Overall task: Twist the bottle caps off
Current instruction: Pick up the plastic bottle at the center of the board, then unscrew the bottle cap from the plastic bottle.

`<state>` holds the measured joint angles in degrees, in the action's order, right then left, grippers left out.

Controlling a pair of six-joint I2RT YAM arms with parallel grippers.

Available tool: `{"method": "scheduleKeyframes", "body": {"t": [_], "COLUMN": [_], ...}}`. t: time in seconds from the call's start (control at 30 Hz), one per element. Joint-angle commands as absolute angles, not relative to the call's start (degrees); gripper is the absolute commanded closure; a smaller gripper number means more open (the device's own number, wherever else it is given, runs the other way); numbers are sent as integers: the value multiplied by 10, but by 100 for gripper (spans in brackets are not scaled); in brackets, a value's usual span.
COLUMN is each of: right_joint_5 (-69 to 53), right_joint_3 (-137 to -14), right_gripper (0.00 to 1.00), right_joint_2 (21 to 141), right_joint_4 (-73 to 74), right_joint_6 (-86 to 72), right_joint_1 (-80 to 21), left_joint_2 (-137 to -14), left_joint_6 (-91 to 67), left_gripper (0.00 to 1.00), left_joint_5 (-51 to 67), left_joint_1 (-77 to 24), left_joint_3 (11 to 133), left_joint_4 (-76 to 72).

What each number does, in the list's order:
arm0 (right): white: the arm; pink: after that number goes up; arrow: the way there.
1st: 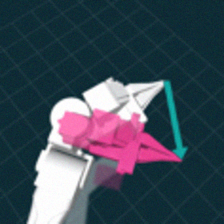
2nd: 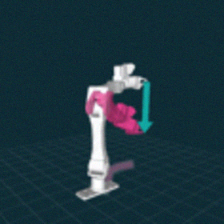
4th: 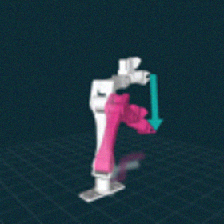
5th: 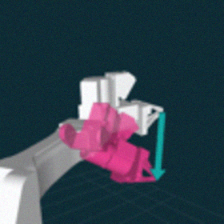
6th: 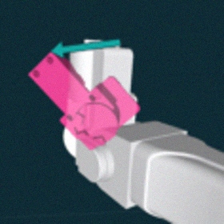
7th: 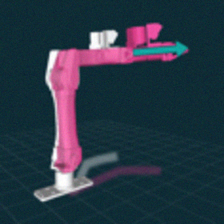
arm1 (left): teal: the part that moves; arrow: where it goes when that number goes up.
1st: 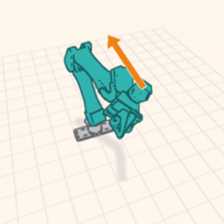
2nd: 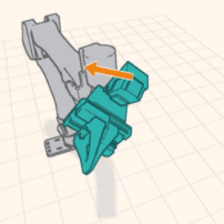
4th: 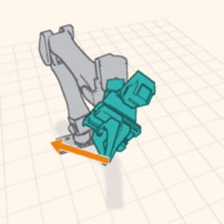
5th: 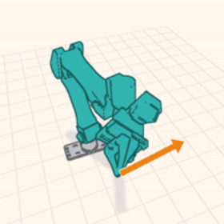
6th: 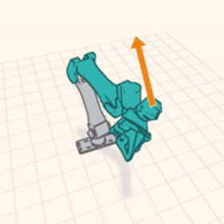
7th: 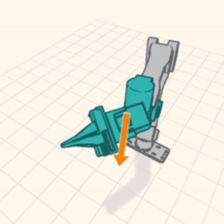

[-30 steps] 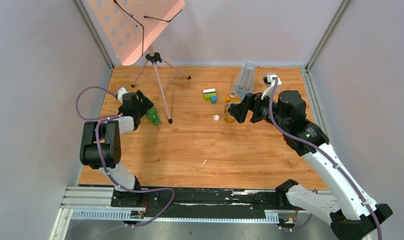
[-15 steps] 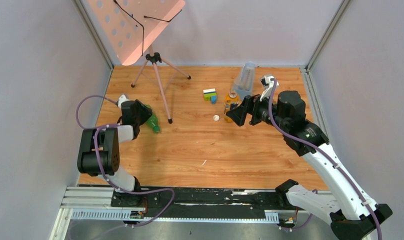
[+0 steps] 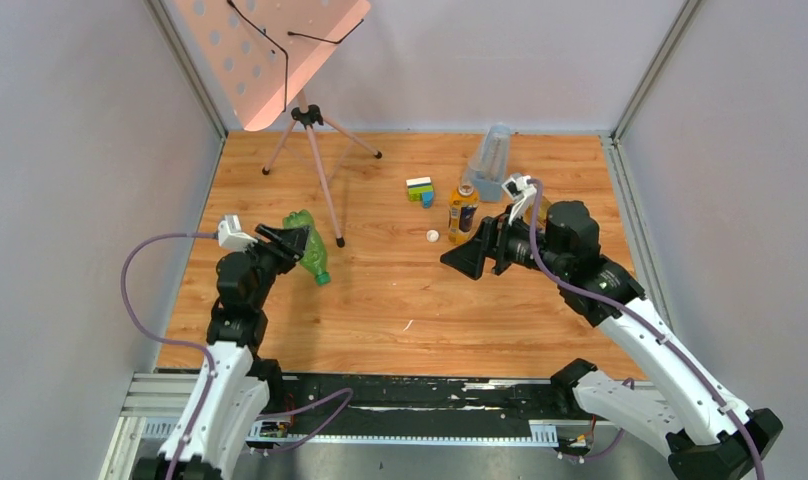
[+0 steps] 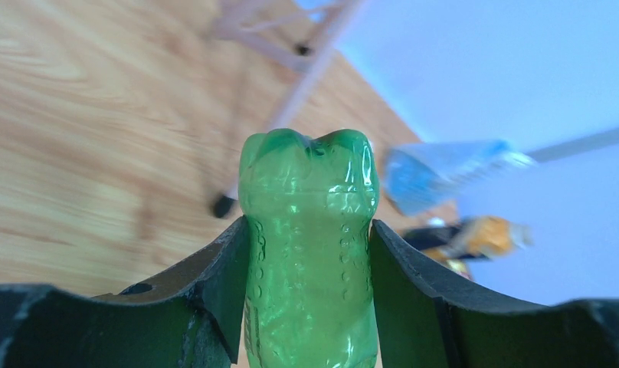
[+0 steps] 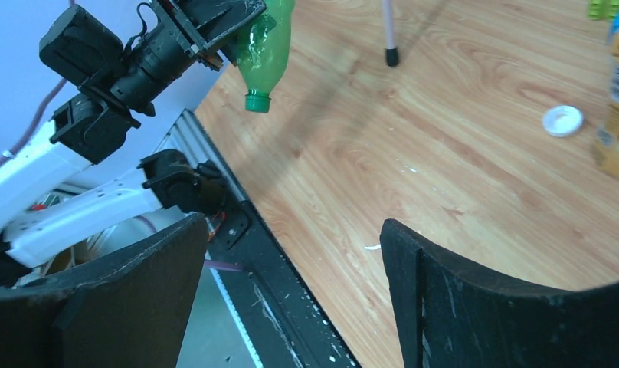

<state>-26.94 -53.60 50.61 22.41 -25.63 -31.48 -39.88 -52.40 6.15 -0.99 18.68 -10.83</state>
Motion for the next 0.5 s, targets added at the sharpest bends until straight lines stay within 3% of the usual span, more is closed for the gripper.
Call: {"method": "scheduleKeyframes", "body": {"t": [0.0, 0.13, 0.3, 0.47], "right_joint_5": [-301, -260, -235, -183], "right_joint_3": [-532, -511, -475, -482], "right_gripper": [17, 17, 19, 20], "right_joint_2": [520, 546, 585, 633], "right_joint_4": [146, 89, -15, -30], "right_joint_6": [-287, -324, -375, -396], "right_joint_1": [-350, -393, -439, -480], "left_joint_2": [-279, -234, -279, -330], "left_joint_6": [-599, -638, -663, -666], "left_gripper": [52, 52, 51, 50], "left_joint_5": [75, 71, 54, -21], "left_joint_1": [-48, -78, -153, -251], "left_joint_3": [182, 174, 175, 178], "left_joint_4": [-23, -18, -78, -165]}}
